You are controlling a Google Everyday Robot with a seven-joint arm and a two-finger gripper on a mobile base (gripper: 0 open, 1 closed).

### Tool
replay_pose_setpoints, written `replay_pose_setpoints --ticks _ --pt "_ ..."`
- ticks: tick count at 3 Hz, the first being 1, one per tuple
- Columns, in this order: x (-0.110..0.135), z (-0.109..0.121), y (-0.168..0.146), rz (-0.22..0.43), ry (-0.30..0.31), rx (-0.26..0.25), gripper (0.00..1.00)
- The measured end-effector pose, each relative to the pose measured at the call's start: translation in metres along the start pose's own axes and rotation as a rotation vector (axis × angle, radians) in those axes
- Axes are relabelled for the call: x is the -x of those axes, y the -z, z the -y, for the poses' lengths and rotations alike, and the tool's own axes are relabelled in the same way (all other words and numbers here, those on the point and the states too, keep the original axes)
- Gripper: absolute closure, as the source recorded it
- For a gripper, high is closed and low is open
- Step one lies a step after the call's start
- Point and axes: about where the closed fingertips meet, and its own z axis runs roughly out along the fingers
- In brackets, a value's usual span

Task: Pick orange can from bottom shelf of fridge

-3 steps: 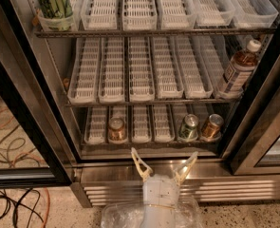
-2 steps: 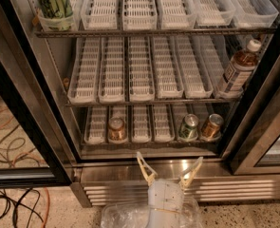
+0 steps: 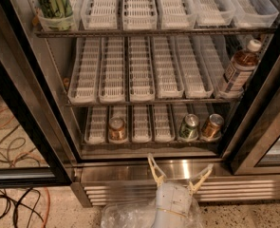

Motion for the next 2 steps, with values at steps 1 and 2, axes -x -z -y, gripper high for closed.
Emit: replay_pose_setpoints --ticks 1,2 --pt "-0.010 0.015 -0.013 -0.014 -0.005 -0.040 0.00" --pt "-0.018 0.028 -0.024 -0.027 -0.009 -0.074 0.00"
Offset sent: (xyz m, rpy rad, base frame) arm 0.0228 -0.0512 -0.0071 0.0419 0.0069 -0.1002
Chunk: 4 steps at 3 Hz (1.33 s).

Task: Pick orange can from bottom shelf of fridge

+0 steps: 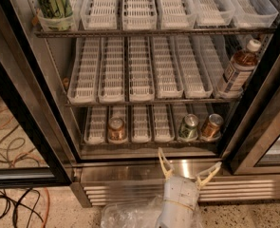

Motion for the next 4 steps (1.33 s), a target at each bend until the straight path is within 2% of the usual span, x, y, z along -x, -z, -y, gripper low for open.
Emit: replay_pose_setpoints --ticks 1,2,4 --pt "0.000 0.000 0.000 0.000 0.000 0.000 0.00" --pt "-0.006 0.011 -0.006 -0.011 -0.018 -0.020 0.00" --pt "-0.036 0.031 -0.023 -0.001 -0.062 -0.061 0.00"
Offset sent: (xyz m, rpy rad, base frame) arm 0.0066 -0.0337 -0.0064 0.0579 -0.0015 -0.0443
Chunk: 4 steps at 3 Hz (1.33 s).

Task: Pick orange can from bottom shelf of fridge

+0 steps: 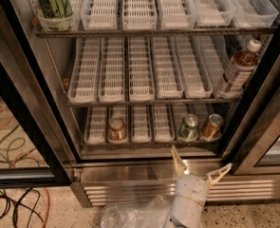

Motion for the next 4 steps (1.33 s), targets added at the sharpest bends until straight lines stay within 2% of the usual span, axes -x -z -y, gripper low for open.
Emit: replay_pose_setpoints --ticks 2,3,4 --pt "-0.025 0.017 -0.021 0.001 -0.028 -0.054 0.00" --pt "-0.036 0.020 -0.037 -0.007 -0.047 -0.055 0.00" --pt "-0.058 0.019 -0.060 -0.037 -0.055 -0.023 0.00"
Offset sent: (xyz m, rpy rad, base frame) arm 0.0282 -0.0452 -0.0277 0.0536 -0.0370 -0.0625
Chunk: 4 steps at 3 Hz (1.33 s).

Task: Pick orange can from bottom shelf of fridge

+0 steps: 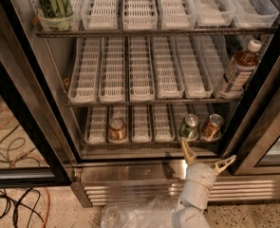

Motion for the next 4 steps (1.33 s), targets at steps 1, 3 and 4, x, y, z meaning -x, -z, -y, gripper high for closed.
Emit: replay_pose_setpoints --ticks 1,3,4 --pt "0.0000 0.0001 -0.0001 0.000 0.000 0.000 0.00" --pt "0.0000 0.0001 -0.0001 0.000 0.000 0.000 0.41" --pt "0.0000 0.0001 -0.0001 0.000 0.000 0.000 0.58"
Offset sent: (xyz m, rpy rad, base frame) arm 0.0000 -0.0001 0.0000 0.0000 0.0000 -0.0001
